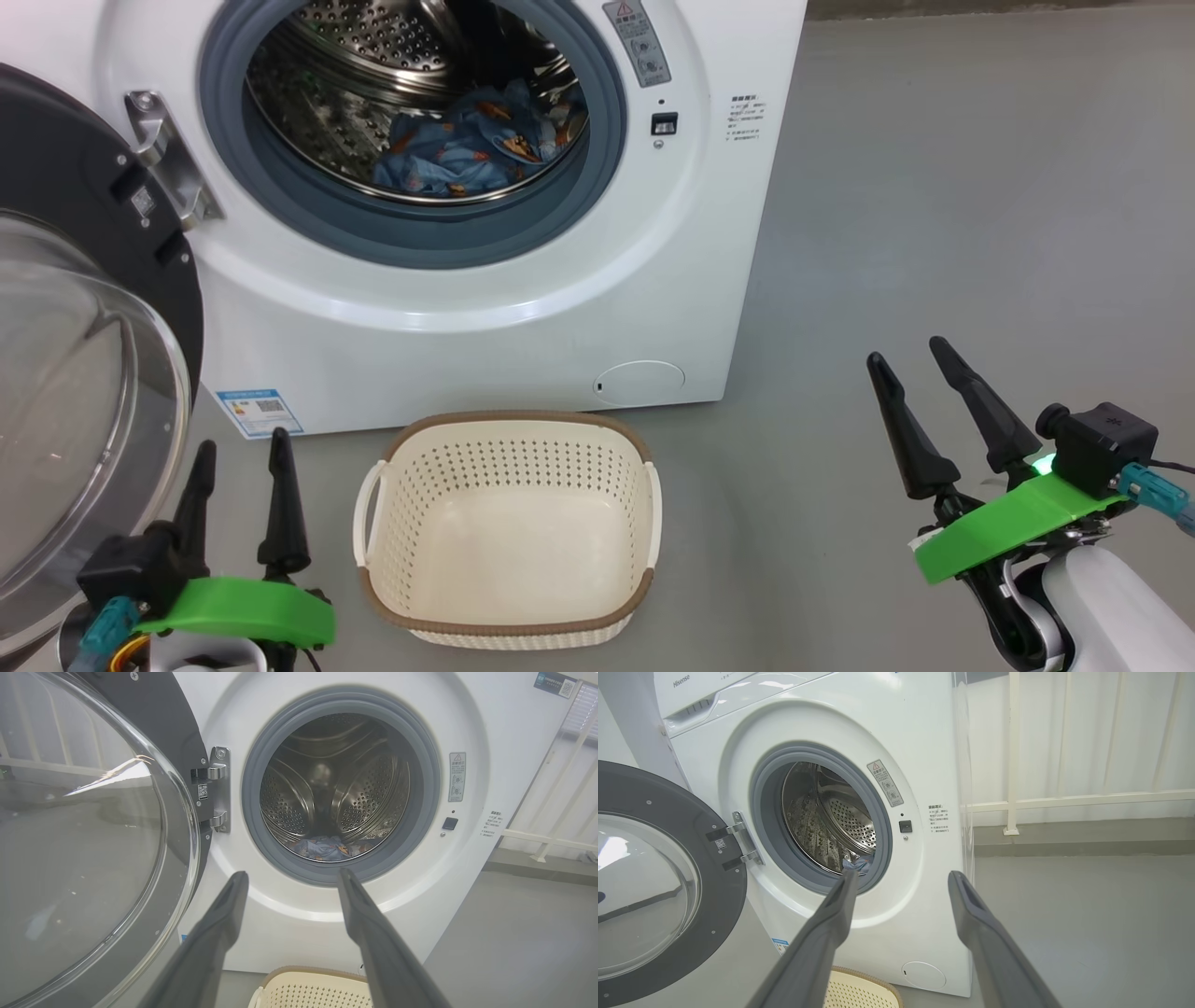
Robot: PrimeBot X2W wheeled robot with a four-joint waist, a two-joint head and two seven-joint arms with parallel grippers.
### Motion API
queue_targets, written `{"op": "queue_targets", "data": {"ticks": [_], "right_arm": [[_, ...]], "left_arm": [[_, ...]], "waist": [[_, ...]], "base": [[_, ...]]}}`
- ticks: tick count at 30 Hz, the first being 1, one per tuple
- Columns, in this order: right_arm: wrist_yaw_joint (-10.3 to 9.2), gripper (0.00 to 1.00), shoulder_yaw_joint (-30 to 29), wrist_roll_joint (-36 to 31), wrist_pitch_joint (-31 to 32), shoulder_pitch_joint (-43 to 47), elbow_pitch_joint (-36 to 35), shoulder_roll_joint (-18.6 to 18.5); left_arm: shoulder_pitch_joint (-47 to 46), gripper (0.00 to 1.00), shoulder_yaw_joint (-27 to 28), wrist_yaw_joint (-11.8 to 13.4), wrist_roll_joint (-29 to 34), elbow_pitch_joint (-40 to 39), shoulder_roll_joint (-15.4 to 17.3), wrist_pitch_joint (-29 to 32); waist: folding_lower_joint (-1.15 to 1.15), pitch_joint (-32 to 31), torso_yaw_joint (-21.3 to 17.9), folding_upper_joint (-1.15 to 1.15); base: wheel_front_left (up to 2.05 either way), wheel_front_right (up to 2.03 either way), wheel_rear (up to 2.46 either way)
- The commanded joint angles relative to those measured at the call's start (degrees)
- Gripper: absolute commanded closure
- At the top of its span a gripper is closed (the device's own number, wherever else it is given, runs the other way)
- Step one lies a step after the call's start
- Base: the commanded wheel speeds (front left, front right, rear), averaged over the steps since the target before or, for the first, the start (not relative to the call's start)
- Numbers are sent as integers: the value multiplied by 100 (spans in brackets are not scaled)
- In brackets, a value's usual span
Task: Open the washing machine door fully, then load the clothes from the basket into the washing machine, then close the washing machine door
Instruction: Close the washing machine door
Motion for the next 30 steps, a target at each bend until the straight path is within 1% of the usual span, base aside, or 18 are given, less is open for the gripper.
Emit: {"op": "queue_targets", "data": {"ticks": [1, 21, 26, 30], "right_arm": [[25, 0, 85, 78, -46, -87, -104, -65], [25, 0, 139, 125, -46, -65, -76, -102], [25, 0, 116, 123, -46, -45, -70, -82], [25, 0, 93, 120, -46, -41, -78, -78]], "left_arm": [[-144, 0, 199, -43, 34, -81, 106, -36], [-120, 0, 184, -43, 49, -41, 83, -37], [-126, 0, 180, -46, 46, -38, 85, -37], [-131, 0, 169, -35, 46, -20, 90, -37]], "waist": [[0, -11, -1, 0], [0, -74, 49, 0], [0, -78, 135, 0], [0, -70, 276, 0]], "base": [[0, 0, 0], [0, 0, 0], [0, 0, 0], [0, 0, 0]]}}
